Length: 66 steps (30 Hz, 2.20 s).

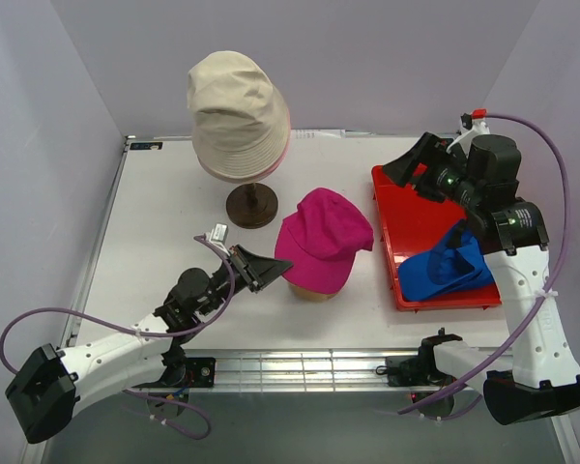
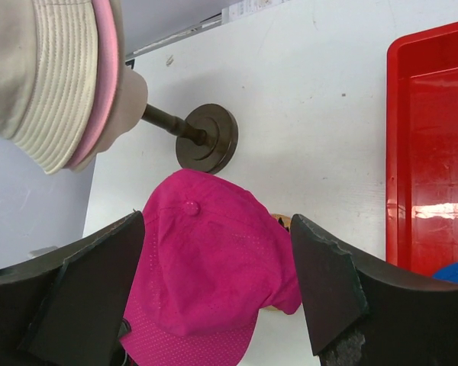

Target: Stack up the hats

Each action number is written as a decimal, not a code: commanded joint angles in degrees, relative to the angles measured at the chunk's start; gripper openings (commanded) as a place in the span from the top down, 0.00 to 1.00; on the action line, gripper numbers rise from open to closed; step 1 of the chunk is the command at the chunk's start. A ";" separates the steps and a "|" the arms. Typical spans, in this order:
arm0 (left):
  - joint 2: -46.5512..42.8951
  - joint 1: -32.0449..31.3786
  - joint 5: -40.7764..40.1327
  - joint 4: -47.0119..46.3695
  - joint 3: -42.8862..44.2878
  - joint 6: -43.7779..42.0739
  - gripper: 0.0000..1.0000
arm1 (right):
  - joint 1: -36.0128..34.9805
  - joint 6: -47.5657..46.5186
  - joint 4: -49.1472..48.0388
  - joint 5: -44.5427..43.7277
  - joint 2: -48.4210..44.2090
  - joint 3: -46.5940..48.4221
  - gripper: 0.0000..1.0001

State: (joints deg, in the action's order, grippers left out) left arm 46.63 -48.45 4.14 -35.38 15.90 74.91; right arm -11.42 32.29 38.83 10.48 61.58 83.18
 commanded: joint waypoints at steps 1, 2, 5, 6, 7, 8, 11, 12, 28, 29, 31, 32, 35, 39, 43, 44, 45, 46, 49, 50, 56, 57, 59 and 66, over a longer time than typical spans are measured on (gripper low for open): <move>-0.40 0.55 -1.50 -0.31 -2.80 1.11 1.00 | -0.18 -1.44 -2.97 0.07 -1.64 -1.08 0.18; -0.31 0.63 -1.59 -0.40 -3.33 1.28 1.00 | -0.18 -1.53 -2.97 0.15 -1.64 -1.26 0.18; 0.65 0.72 -1.68 -0.92 -4.74 1.72 1.00 | -0.18 -2.15 -2.79 -0.02 -1.73 -1.96 0.18; 0.83 0.72 -1.94 -0.92 -5.09 1.99 1.00 | -0.18 -2.41 -2.79 -0.02 -1.90 -2.57 0.18; 1.00 0.63 -2.21 -0.92 -5.87 2.25 1.00 | -0.18 -2.50 -2.88 0.07 -1.90 -2.93 0.18; 1.00 0.63 -2.56 -1.18 -6.40 2.51 1.00 | -0.18 -2.59 -2.88 0.15 -1.90 -3.19 0.18; 0.65 1.16 -3.26 -0.84 -8.43 4.36 1.00 | -0.18 -3.20 -2.97 0.33 -2.17 -4.42 0.18; 0.65 1.42 -3.26 -0.75 -8.95 4.88 1.00 | -0.18 -3.38 -2.80 0.50 -2.25 -4.69 0.18; 10.76 3.36 -1.51 -2.59 -9.40 10.69 1.00 | -0.53 -7.50 -0.51 2.17 -0.59 -4.96 0.18; 11.20 3.36 -1.24 -2.77 -9.31 10.69 1.00 | -0.71 -7.86 -0.07 2.18 -0.50 -4.87 0.18; 12.33 3.45 -0.98 -2.86 -9.13 10.69 1.00 | -1.32 -8.56 0.02 1.65 -0.06 -5.30 0.18; 12.78 3.36 -0.72 -2.94 -9.05 10.69 1.00 | -1.50 -8.65 0.19 1.39 -0.06 -5.39 0.18; 14.10 3.36 -0.01 -3.03 -9.13 10.60 0.98 | -2.11 -9.35 0.46 0.60 0.20 -5.57 0.18; 14.10 3.36 0.52 -2.77 -9.83 10.34 0.87 | -3.43 -10.14 1.16 -0.20 1.08 -5.39 0.18; 12.00 3.45 0.34 0.73 -10.28 9.55 0.71 | -4.05 -10.50 1.34 -1.16 1.43 -5.57 0.18; 10.86 3.45 0.34 1.62 -10.36 9.46 0.69 | -4.22 -10.58 1.34 -1.16 1.61 -5.48 0.18; 10.33 3.36 0.34 2.32 -10.62 9.37 0.66 | -4.31 -10.58 1.25 -1.16 1.61 -5.57 0.18; 9.71 3.36 0.25 3.20 -10.89 9.37 0.59 | -4.49 -10.67 1.25 -1.16 1.70 -5.57 0.18; 7.78 3.36 0.08 5.04 -11.94 9.55 0.53 | -5.28 -10.58 0.90 -1.34 1.79 -6.01 0.18; 7.34 3.36 0.08 5.58 -11.86 9.37 0.51 | -5.89 -10.50 0.90 -1.51 1.96 -6.18 0.18; 4.26 3.36 -0.27 10.41 -11.24 8.23 0.45 | -7.04 -11.02 1.86 -5.29 2.75 -6.18 0.18; 4.00 3.36 -0.36 11.02 -11.07 7.97 0.43 | -7.04 -11.02 1.95 -5.56 2.84 -6.18 0.18; 3.03 3.36 -0.62 13.04 -11.07 7.70 0.42 | -7.12 -11.11 2.04 -5.47 3.36 -6.27 0.18; -0.49 3.45 -2.20 21.46 -9.14 4.99 0.41 | -7.21 -11.82 4.40 -10.19 4.77 -6.01 0.18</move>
State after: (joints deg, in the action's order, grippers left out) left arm 47.77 -45.43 3.60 -19.77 4.40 82.37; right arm -18.39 21.80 40.86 4.75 66.00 76.90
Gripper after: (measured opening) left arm 0.588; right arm 0.816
